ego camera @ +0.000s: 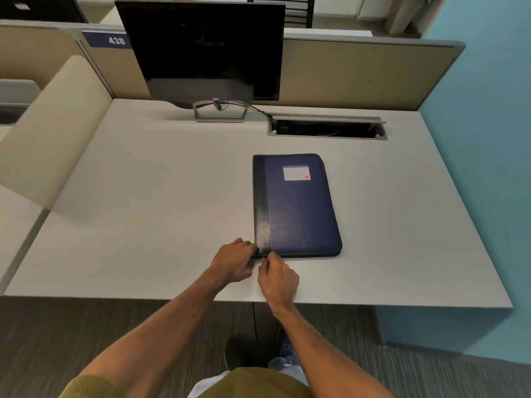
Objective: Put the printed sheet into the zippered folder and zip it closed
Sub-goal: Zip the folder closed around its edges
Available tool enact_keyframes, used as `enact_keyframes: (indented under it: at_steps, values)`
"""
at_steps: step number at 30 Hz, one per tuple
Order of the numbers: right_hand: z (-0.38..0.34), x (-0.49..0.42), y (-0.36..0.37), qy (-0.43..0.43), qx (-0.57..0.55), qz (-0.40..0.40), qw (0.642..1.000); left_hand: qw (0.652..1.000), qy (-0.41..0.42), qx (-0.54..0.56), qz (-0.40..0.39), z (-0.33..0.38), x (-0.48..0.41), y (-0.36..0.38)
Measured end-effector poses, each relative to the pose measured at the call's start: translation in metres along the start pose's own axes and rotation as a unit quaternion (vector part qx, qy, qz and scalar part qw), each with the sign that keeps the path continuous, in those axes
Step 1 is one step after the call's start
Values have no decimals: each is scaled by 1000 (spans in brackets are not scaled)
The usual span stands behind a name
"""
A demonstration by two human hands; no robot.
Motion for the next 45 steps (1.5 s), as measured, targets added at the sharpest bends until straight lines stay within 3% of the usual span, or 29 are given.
enact_keyframes:
  at_steps: [16,21,27,35,40,45]
  values:
    - [97,-19,-74,198,-21,139,970,1000,-23,-12,0,-13,8,-2]
    - [121,-22,-96,133,-14,109,985,1000,-18,-23,4,-21,8,-3]
    - [132,-30,-112,81,-30,64,994,989,-63,42,130,-14,2,-4]
    - [149,-45,-118,38,-70,17,997,987,139,-57,58,83,-50,-10]
    - [165,-52,-123,-3,-68,-20,998,992,117,-41,30,150,-80,-12]
    - [177,-61,-124,-40,-63,-36,997,993,99,-64,32,160,-98,-12]
Point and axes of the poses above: each hand's wrist, its own x-axis away from the middle knuckle, its own y-axis out of the palm, z = x × y, the point moved 1 cm from there along -x, towards the middle knuckle, and after that the axes turned 7 degrees about -x, right-handed, at the moved point
